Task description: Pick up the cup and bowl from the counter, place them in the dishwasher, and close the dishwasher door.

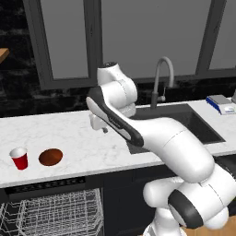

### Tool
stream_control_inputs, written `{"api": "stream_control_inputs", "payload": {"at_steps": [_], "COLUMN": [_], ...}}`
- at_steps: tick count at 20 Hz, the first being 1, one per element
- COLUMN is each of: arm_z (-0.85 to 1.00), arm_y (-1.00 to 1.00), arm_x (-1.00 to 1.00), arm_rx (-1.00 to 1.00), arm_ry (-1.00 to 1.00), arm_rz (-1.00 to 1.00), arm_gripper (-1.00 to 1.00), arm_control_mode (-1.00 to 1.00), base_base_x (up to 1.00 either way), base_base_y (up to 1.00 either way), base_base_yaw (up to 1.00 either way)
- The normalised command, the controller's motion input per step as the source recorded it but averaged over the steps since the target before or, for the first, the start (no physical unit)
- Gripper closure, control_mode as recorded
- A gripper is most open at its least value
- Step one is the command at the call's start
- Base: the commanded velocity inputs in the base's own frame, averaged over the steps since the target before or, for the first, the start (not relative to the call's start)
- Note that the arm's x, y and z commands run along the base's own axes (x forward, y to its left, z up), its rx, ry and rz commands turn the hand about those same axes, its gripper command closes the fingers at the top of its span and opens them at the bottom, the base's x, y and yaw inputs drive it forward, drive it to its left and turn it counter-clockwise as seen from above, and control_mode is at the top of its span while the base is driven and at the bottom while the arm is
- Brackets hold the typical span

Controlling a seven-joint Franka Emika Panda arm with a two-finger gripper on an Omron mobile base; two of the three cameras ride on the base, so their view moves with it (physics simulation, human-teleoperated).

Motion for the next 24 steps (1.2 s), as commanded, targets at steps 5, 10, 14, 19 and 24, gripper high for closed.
{"api": "stream_control_inputs", "payload": {"at_steps": [5, 10, 14, 19, 24], "arm_z": [-0.08, -0.50, -0.77, -0.62, -0.40], "arm_y": [0.41, 0.40, 0.10, 0.05, 0.42], "arm_x": [0.23, -0.01, 0.00, 0.04, 0.18], "arm_rx": [-0.06, 0.05, 0.28, 0.27, 0.08], "arm_ry": [0.13, 0.00, -0.06, -0.01, -0.02], "arm_rz": [0.00, 0.00, 0.00, 0.00, 0.06], "arm_gripper": [-1.00, -1.00, -1.00, -1.00, -1.00], "arm_control_mode": [-1.00, -1.00, -1.00, -1.00, -1.00], "base_base_x": [0.00, 0.00, 0.00, 0.00, 0.00], "base_base_y": [0.00, 0.00, 0.00, 0.00, 0.00], "base_base_yaw": [0.00, 0.00, 0.00, 0.00, 0.00]}}
